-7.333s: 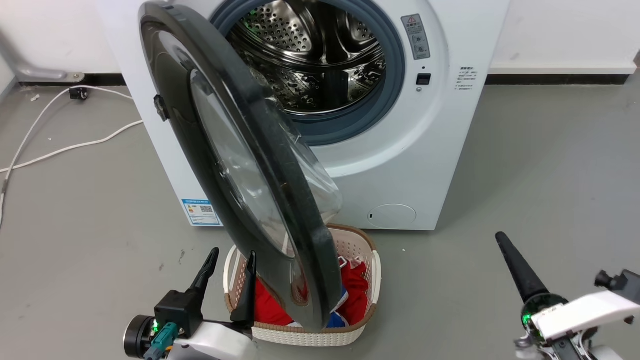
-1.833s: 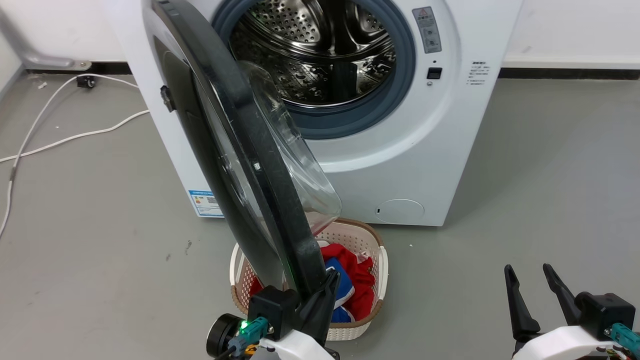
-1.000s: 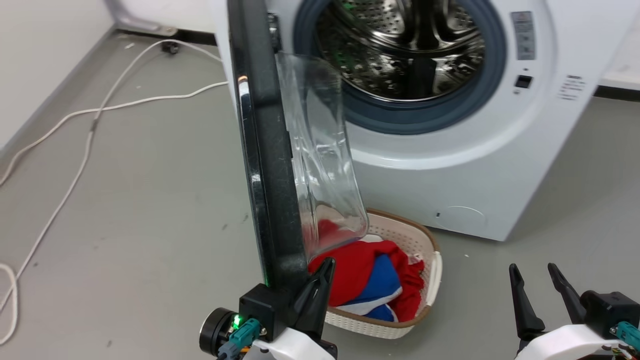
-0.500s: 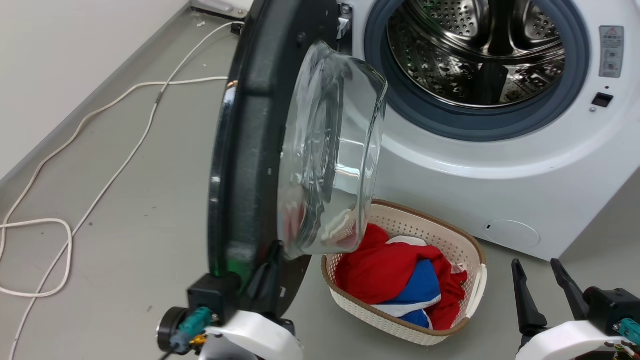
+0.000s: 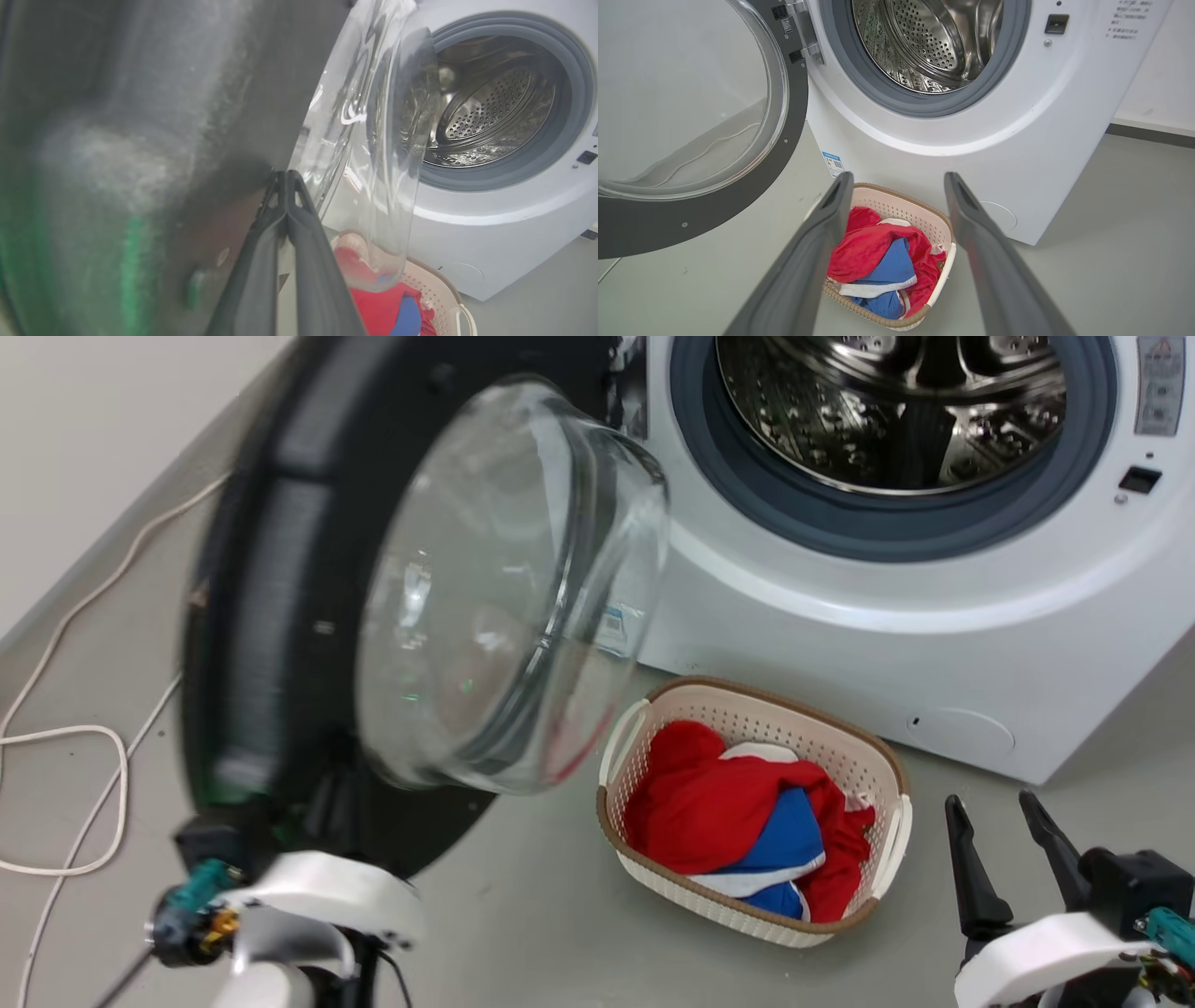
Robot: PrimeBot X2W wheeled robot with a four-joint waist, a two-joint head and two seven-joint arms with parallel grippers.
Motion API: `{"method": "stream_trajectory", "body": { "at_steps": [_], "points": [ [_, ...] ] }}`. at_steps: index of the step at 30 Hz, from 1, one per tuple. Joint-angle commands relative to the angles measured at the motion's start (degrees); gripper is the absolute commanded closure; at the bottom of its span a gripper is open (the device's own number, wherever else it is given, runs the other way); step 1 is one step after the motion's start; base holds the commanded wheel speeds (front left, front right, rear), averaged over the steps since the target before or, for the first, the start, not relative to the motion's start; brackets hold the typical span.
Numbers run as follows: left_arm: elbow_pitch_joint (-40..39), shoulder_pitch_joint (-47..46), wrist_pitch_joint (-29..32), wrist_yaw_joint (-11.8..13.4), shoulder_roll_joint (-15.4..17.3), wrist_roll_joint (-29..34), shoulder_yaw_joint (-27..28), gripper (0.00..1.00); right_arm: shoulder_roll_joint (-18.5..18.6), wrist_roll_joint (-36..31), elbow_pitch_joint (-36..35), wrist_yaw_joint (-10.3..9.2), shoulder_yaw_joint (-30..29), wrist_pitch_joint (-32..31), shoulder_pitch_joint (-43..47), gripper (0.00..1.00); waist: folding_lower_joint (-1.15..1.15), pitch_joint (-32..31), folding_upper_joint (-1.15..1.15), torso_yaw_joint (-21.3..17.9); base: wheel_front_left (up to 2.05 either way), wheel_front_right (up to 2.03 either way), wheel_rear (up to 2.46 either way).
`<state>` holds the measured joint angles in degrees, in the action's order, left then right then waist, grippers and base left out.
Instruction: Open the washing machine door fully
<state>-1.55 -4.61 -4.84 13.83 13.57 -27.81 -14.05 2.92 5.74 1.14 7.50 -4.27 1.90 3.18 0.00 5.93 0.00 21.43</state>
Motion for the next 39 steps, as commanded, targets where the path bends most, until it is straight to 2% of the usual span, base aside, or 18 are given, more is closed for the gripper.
{"method": "stream_trajectory", "body": {
  "at_steps": [1, 15, 20, 21, 25, 33, 39],
  "points": [
    [1.1, -1.6, -0.9, 0.3, 0.8, -0.9, 1.9, 1.0, 0.0, -0.3, -0.3, -0.01, 0.1, -0.1, -1.1, 0.0, 0.0, 1.2, 0.0, -0.8, 0.0, 0.0, 0.0],
    [11.0, -8.3, -3.3, -2.8, 6.5, -7.5, 12.1, 1.0, 0.0, -1.4, -0.6, -0.01, 0.5, -0.3, -4.6, 0.0, 0.0, 7.0, 0.0, -3.4, 0.0, 0.0, 0.0],
    [15.5, -10.7, -3.4, -3.9, 9.5, -8.6, 14.7, 1.0, 0.0, -1.3, 0.3, -0.01, 0.5, 0.2, -5.6, 0.0, 0.0, 7.8, 0.0, -4.1, 0.0, 0.0, 0.0],
    [18.4, -11.9, -3.3, -4.5, 11.6, -9.2, 16.2, 1.0, 0.0, -1.2, 0.7, -0.01, 0.6, 0.5, -5.8, 0.0, 0.0, 8.0, 0.0, -4.6, 0.0, 0.0, 0.0],
    [21.4, -13.0, -3.9, -5.4, 13.1, -9.8, 17.2, 1.0, 0.0, -1.2, 1.1, -0.01, 0.5, 0.7, -6.1, 0.0, 0.0, 8.0, 0.0, -5.1, 0.0, 0.0, 0.0],
    [23.8, -13.4, -5.0, -6.0, 14.1, -10.2, 17.8, 1.0, 0.0, -0.9, 1.5, -0.01, -0.1, 1.0, -5.7, 0.0, 0.0, 7.3, 0.0, -5.0, 0.0, 0.0, 0.0],
    [22.7, -10.8, -5.9, -5.8, 12.9, -9.1, 16.2, 1.0, 0.0, -0.6, 2.1, -0.01, 0.0, 1.3, -5.3, 0.0, 0.0, 5.8, 0.0, -4.7, 0.0, 0.0, 0.0]
  ]
}}
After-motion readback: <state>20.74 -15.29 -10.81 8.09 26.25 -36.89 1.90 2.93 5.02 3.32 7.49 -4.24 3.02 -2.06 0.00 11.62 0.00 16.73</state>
